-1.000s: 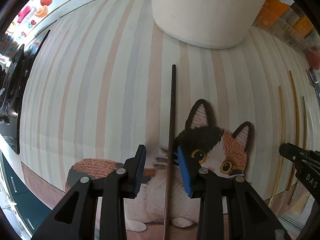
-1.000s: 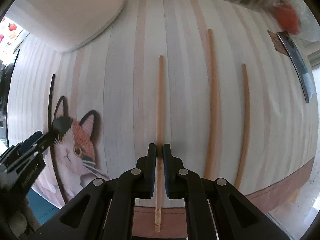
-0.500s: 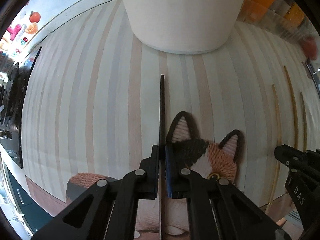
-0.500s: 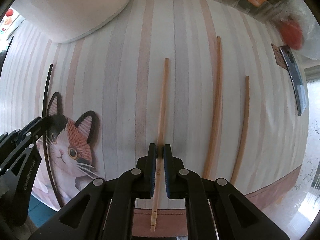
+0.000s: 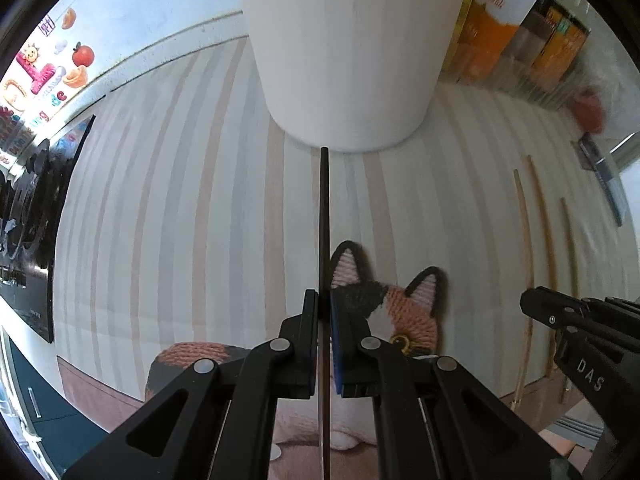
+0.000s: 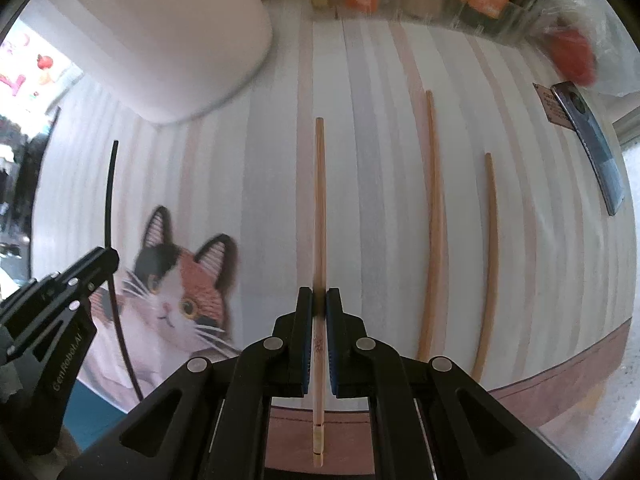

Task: Organize utensils
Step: 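Lift both chopsticks and insert them into the cream holder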

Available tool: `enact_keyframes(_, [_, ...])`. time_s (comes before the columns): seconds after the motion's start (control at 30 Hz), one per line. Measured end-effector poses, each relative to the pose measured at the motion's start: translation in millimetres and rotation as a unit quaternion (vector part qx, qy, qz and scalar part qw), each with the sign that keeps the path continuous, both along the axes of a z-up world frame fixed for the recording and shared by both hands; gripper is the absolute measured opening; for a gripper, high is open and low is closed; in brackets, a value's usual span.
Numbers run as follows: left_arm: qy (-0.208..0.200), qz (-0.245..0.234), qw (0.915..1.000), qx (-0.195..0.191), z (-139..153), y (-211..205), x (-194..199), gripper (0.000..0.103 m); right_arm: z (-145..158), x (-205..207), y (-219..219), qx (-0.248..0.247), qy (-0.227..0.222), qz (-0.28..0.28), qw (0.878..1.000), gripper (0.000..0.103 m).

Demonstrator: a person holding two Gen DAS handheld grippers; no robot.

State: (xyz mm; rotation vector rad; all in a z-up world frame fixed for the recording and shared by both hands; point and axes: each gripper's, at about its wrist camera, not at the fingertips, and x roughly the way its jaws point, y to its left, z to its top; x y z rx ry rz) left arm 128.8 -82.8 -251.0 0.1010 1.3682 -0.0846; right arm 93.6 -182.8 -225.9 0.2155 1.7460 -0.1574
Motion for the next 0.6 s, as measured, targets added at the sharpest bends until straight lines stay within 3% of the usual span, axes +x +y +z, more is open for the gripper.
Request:
enact_keyframes(0.33, [-0.045, 0.028, 0.9975, -0.048, 54, 18, -26, 0.003, 66, 13, -20, 0.04, -0.072, -0.01, 0.997, 0.007])
enact_keyframes(0.6, [-0.118, 0.05, 0.9859, -0.107, 138, 34, -29, 0.003, 123, 34, -20, 0.073, -0.149, -0.021, 0.986, 0.007])
